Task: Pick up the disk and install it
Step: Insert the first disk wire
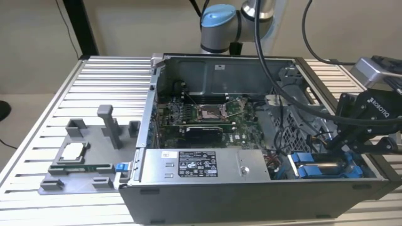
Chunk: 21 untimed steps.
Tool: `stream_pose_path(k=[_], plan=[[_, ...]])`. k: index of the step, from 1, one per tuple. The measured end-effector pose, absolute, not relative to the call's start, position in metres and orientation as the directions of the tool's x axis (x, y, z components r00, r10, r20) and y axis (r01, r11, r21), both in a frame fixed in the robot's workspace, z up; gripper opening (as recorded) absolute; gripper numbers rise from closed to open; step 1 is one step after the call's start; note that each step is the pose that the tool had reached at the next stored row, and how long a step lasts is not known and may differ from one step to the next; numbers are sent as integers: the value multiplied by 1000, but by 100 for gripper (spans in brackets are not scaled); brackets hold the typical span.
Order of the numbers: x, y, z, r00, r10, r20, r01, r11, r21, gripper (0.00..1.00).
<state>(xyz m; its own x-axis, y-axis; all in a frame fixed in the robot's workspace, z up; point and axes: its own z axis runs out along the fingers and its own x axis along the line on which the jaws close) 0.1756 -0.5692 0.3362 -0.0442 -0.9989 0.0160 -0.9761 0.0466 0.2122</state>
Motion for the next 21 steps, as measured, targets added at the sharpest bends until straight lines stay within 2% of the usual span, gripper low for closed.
stream_pose_path(k=[21], plan=[[176,-570,327,-44,-999,15,-976,46,212,0]])
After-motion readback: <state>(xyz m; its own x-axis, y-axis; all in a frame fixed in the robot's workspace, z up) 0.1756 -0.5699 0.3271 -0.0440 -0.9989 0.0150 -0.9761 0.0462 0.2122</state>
